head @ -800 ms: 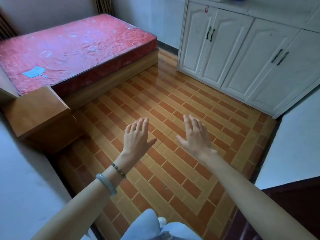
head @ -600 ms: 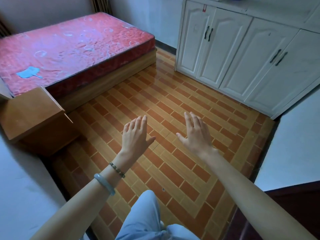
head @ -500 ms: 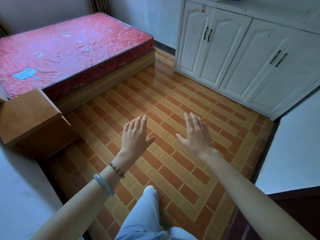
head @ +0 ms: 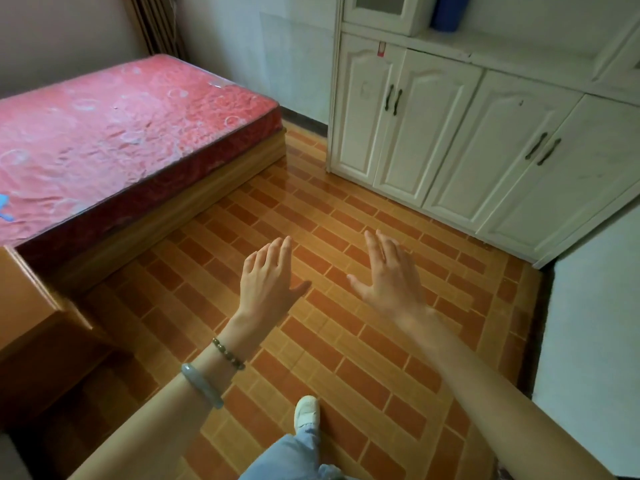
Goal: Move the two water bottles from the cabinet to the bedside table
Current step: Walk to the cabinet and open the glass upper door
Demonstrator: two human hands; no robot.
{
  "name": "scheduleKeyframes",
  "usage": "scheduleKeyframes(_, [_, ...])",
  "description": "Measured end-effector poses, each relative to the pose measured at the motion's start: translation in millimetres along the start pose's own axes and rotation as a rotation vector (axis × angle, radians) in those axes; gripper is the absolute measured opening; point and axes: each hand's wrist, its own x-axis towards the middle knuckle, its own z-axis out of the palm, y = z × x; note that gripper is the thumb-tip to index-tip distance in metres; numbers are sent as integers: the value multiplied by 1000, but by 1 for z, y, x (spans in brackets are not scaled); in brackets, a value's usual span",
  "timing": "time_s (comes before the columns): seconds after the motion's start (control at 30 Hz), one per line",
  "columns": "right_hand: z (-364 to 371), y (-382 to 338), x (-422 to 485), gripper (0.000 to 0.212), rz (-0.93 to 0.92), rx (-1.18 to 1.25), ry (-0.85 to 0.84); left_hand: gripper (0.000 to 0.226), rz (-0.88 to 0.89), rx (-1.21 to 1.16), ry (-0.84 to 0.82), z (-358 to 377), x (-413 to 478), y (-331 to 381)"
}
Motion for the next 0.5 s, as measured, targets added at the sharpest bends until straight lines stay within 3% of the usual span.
scheduleKeyframes(0.5, [29,63,191,78,85,-36,18,86,57,-31,-30,50,205,-31])
